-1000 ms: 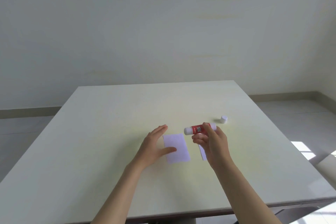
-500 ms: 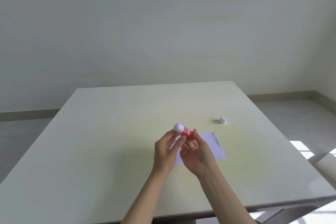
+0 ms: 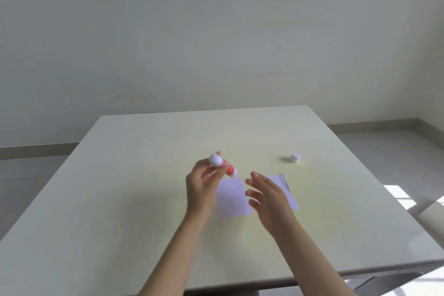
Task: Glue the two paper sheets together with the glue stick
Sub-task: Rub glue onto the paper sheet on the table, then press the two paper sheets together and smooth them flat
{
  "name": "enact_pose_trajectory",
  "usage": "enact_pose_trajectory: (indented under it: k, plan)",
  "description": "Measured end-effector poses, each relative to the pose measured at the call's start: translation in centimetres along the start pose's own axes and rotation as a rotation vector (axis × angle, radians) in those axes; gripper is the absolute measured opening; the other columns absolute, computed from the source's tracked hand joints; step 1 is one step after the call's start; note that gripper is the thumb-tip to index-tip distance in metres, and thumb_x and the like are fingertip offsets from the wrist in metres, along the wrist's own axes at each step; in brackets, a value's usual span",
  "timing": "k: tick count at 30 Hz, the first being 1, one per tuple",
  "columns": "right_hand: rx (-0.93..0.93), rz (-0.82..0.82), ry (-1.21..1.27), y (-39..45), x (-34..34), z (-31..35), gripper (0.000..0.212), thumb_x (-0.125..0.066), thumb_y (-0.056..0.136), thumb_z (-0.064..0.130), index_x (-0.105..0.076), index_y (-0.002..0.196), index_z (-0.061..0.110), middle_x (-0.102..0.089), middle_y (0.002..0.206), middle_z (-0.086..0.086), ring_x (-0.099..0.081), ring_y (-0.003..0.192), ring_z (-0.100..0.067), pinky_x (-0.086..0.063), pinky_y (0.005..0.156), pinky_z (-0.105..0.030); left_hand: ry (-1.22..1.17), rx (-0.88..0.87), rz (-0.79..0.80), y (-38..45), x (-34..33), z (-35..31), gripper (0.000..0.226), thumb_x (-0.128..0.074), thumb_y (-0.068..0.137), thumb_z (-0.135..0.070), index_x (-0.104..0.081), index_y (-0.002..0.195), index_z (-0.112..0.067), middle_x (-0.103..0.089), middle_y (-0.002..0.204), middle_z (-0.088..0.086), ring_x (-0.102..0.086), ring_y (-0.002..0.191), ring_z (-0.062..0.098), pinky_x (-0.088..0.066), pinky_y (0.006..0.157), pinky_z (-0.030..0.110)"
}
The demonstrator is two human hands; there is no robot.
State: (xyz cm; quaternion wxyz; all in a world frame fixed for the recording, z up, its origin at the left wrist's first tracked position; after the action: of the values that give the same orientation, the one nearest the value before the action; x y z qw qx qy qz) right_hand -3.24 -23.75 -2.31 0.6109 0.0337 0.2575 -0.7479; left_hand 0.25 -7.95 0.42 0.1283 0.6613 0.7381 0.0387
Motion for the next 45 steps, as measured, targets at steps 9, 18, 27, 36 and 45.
enact_pose_trajectory:
  k: [9, 18, 27, 36, 45]
  plan:
    - [0.372, -0.393, -0.836, 5.0, 7.7, 5.5, 0.039, -0.067, 0.085, 0.026, -0.059, 0.12, 0.011, -0.063, 0.11, -0.01, -0.061, 0.093, -0.027, -0.044, 0.08, -0.032, 0.344, -0.103, -0.145, 6.5, 8.1, -2.7, 0.018, -0.067, 0.081, -0.023, -0.064, 0.073, -0.039, -0.071, 0.06, -0.014, -0.067, 0.071, -0.008, -0.039, 0.062, -0.003]
    - [0.313, -0.345, -1.267, 7.3, 8.0, 3.9, 0.043, -0.074, 0.078, 0.027, -0.062, 0.11, 0.001, -0.054, 0.115, -0.017, -0.051, 0.11, -0.034, -0.041, 0.081, -0.034, 0.509, -0.013, -0.11, 7.6, 9.6, 0.8, 0.037, -0.067, 0.081, -0.011, -0.053, 0.114, -0.024, -0.067, 0.099, -0.008, -0.066, 0.079, -0.007, -0.042, 0.063, 0.008]
    - [0.326, -0.449, -1.132, 7.6, 8.7, 4.4, 0.018, -0.061, 0.083, 0.007, -0.065, 0.099, 0.0, -0.058, 0.108, -0.018, -0.056, 0.097, -0.032, -0.036, 0.073, -0.029, 0.519, 0.041, -0.117, 7.2, 10.0, 2.5, 0.041, -0.066, 0.082, -0.012, -0.047, 0.116, -0.027, -0.065, 0.099, -0.008, -0.063, 0.074, -0.014, -0.04, 0.056, -0.002]
    - [0.398, -0.494, -1.083, 7.2, 8.9, 4.6, 0.011, -0.054, 0.085, -0.002, -0.064, 0.088, -0.004, -0.06, 0.098, -0.019, -0.057, 0.088, -0.034, -0.037, 0.07, -0.03, 0.502, 0.042, -0.083, 7.2, 9.8, 3.1, 0.041, -0.063, 0.082, -0.005, -0.049, 0.114, -0.027, -0.063, 0.096, -0.017, -0.065, 0.07, -0.014, -0.04, 0.057, -0.002]
    - [0.298, -0.462, -0.925, 7.7, 9.5, 4.9, 0.013, -0.054, 0.085, 0.003, -0.068, 0.088, 0.004, -0.071, 0.092, -0.012, -0.056, 0.08, -0.024, -0.041, 0.071, -0.028, 0.479, 0.036, -0.037, 7.0, 9.6, 3.2, 0.051, -0.067, 0.08, -0.01, -0.048, 0.123, -0.031, -0.064, 0.104, -0.015, -0.064, 0.102, 0.008, -0.045, 0.078, 0.017]
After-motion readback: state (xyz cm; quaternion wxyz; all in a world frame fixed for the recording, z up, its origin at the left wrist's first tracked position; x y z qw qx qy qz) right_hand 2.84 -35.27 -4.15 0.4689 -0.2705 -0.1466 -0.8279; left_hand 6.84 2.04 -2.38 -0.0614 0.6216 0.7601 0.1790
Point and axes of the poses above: each hand's wrist, its own y-axis towards the middle knuckle, its own x-axis out of the back of the hand, z = x × y, the point moved 6 cm from there along y, towards the middle knuckle
